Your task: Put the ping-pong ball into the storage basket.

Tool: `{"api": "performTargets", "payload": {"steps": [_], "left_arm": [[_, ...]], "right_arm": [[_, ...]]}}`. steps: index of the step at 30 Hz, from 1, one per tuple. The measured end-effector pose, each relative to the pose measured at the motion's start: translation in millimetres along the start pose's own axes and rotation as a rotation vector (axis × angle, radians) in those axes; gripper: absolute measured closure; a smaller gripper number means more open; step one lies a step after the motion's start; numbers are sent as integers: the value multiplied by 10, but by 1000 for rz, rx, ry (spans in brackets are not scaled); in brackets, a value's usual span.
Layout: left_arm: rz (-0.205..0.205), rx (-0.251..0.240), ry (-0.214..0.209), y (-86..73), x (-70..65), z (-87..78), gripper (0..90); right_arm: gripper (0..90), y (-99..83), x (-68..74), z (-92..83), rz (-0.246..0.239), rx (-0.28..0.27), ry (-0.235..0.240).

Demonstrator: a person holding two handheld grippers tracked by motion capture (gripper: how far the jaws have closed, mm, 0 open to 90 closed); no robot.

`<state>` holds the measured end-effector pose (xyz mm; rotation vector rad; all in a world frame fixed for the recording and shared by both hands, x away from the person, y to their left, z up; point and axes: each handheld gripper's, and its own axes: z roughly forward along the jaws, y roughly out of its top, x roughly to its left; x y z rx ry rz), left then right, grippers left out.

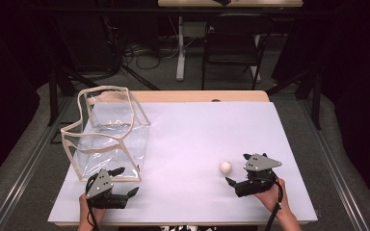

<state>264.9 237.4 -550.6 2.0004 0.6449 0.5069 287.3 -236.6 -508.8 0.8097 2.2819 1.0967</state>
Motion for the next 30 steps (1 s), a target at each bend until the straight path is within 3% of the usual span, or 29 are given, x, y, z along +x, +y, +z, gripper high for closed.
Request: {"api": "performTargets", "payload": {"steps": [18, 30], "left_arm": [[2, -2, 8, 1, 1, -9, 161], [3, -6, 15, 2, 0, -13, 161]], "right_arm": [[11, 85, -38, 99, -8, 32, 4], [6, 93, -90, 199, 13, 66, 9]]}}
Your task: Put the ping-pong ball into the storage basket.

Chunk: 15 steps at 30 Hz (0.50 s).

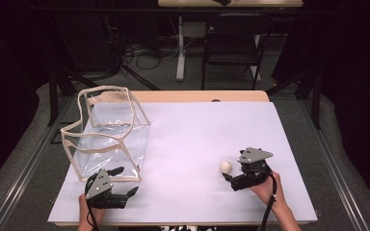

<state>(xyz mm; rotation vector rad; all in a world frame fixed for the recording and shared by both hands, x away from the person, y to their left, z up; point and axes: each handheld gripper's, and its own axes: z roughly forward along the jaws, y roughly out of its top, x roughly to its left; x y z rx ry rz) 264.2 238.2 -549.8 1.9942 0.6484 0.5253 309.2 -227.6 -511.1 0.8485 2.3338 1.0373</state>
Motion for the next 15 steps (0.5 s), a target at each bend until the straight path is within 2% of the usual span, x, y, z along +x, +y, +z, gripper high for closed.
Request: {"api": "performTargets", "payload": {"steps": [15], "left_arm": [[11, -8, -5, 6, -4, 9, 161]], "right_arm": [[7, 55, -72, 101, 25, 40, 22]]}}
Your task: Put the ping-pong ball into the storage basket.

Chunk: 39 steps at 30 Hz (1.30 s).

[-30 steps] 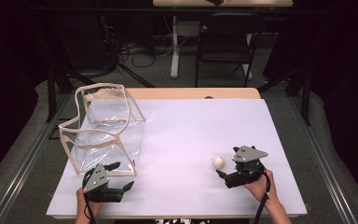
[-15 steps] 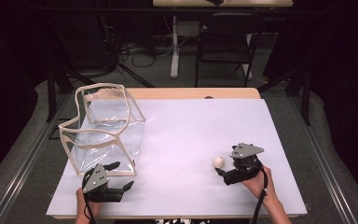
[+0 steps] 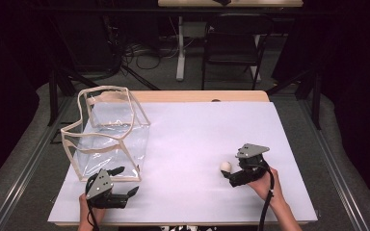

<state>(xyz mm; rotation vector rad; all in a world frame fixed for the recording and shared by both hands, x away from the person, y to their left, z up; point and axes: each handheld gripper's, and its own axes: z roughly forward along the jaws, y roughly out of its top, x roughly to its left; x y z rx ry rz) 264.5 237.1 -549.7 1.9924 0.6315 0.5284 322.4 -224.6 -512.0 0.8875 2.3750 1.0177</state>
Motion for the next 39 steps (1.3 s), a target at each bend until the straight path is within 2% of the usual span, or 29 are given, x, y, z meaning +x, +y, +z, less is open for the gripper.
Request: {"api": "performTargets", "payload": {"steps": [9, 14, 39], "left_arm": [[-5, -19, 1, 0, -10, -5, 161], [7, -21, -5, 5, -11, -2, 161], [10, -16, -10, 6, -19, 0, 161]], "right_arm": [[5, 15, 3, 78, 5, 12, 24], [4, 3, 8, 112, 7, 17, 35], [14, -91, 28, 290, 36, 56, 40]]}}
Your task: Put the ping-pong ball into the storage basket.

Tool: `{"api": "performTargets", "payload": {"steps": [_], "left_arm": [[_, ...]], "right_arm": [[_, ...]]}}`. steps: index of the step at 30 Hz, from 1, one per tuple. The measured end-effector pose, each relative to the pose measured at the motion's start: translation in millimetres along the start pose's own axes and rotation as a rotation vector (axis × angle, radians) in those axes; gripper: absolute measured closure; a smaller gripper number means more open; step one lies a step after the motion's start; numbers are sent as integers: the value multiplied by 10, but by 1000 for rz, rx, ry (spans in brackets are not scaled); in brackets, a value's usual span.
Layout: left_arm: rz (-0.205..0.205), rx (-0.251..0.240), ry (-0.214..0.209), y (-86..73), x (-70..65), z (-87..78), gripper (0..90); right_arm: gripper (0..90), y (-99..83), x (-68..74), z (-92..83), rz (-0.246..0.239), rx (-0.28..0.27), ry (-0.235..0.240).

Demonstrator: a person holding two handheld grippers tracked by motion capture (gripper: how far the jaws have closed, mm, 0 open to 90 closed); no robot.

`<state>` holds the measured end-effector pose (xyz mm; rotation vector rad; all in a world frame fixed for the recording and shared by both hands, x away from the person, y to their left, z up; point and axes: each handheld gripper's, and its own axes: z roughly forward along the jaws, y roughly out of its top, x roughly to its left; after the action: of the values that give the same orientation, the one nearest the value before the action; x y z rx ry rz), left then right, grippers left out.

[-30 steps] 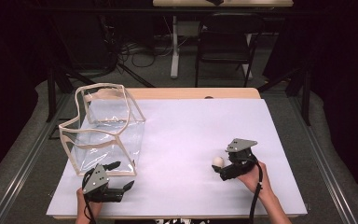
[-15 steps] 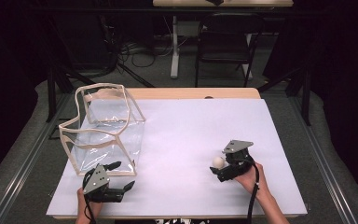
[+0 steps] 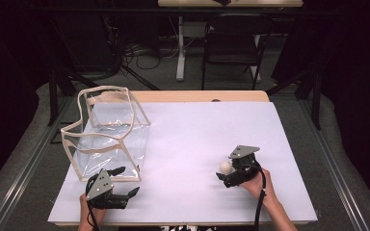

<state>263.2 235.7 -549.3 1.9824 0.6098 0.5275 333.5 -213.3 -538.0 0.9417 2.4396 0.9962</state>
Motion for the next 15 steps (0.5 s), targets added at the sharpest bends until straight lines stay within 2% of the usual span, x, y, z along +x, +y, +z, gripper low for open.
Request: {"api": "performTargets", "payload": {"steps": [6, 10, 15], "left_arm": [[0, -1, 0, 0, -3, -2, 161], [1, -1, -1, 0, -3, -3, 161], [1, 0, -2, 0, -2, -3, 161]], "right_arm": [[92, -16, 0, 12, 3, 6, 0], [214, -41, 16, 39, 0, 26, -20], [304, -61, 23, 50, 1, 36, -37]]}}
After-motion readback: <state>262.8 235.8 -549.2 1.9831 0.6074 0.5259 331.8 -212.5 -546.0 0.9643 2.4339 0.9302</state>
